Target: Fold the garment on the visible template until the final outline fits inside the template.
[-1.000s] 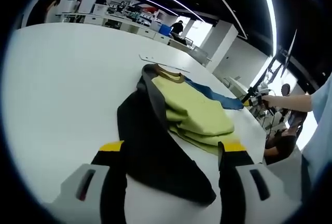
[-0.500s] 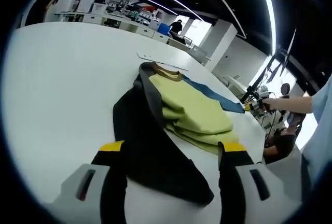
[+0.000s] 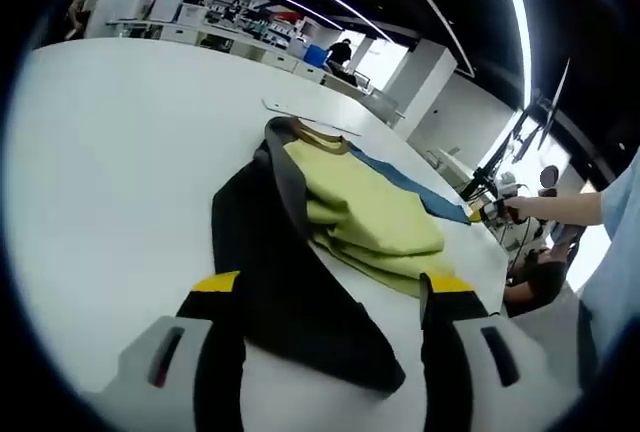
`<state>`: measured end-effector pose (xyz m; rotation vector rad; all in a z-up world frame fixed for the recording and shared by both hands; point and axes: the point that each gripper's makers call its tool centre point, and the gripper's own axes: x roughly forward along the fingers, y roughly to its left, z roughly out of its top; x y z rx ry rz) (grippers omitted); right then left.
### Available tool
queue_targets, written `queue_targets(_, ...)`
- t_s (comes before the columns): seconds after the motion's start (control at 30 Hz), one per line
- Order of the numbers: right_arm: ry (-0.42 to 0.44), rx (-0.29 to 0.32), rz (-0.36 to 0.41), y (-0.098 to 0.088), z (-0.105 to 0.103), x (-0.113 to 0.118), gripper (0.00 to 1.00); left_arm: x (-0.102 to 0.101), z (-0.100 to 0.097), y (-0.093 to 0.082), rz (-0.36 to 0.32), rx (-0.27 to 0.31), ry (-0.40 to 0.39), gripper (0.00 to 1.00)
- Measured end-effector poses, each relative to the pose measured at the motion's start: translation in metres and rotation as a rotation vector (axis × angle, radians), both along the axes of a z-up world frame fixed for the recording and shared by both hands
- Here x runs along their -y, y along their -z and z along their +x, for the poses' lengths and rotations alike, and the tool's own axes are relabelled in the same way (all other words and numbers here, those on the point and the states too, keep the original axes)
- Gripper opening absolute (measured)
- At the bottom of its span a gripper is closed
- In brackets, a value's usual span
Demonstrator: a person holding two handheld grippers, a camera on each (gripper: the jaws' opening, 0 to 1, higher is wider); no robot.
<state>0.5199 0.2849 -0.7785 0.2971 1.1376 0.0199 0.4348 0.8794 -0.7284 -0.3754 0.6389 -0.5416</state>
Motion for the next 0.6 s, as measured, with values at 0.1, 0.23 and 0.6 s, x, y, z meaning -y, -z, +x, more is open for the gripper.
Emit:
queue_targets(0.1,-0.004,0.011,-0.026,-0.0011,0.0041,0.001,0.0,-0.0013,-0.0005,0.0002,0.0,-0.001,-0.004,0.68)
queue_targets(0.23,-0.006,0.012,-0.026,-0.0005,0.0067,0.002,0.0,-0.0024,-0.0017,0.001,-0.001,-0.003,-0.011,0.68)
queue_targets(0.6,-0.029,0.054,-0.038,-0.0025,0.0084,0.0065,0.07,-0.0001,-0.0023,0.0002,-0.004,0.0,-0.009,0.68)
